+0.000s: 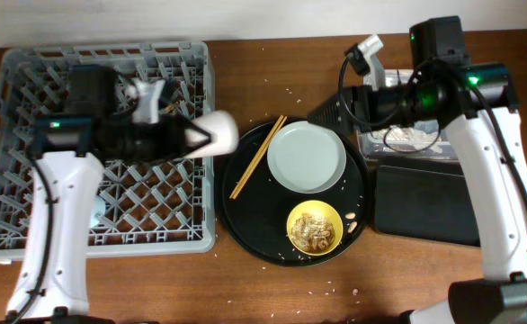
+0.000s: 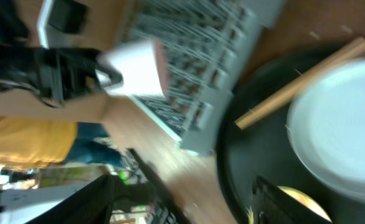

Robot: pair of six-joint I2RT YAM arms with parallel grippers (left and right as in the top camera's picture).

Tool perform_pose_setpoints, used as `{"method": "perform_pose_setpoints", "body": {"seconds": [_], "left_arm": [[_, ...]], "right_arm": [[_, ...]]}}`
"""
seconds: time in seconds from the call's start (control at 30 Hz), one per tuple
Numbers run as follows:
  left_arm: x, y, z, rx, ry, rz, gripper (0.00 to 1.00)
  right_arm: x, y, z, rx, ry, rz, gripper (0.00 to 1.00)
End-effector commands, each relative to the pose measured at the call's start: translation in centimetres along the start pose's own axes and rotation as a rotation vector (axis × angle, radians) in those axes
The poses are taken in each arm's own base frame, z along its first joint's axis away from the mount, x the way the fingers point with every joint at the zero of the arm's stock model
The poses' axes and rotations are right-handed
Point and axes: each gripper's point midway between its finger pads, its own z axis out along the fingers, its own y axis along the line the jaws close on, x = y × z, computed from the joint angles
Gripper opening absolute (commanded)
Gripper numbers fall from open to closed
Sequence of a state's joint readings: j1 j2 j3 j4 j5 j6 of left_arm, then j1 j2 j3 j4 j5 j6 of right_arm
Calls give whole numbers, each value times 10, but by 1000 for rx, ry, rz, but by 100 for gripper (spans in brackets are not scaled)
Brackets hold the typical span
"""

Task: Sort waste into correct bins and load items into the dishwasher rack
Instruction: 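Place the pink cup upside down in the dish rack with the left gripper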

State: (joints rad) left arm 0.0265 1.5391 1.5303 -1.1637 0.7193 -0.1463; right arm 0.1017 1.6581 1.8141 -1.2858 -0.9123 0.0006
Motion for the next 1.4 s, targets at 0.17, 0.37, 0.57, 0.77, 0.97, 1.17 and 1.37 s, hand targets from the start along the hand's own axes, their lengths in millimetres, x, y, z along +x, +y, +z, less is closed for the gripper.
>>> {"method": "perform_pose_setpoints", "body": {"seconds": [0.17,0.37,0.57,0.77,0.97,1.17,1.37], "left_arm": [[-3,157,-95,-977,-258,-393,49],[1,176,-31,-846,-63,-455,49],[33,186,-18,-858,48,-494,49],[39,188,-16,-862,63,-500,47],[42,150,-58,-870,110,-495,50],[69,177,-31,-894,186,-519,51],[34,173,-28,-837,64,-472,99]], "right_arm": [[36,-13,17,313,133,-46,83],[39,-14,17,317,144,-39,84],[41,-17,15,340,150,-35,85],[42,-17,15,341,153,-32,85],[43,-17,15,341,158,-20,85],[43,-17,15,341,158,-20,85],[43,-17,15,342,158,-21,85]]}}
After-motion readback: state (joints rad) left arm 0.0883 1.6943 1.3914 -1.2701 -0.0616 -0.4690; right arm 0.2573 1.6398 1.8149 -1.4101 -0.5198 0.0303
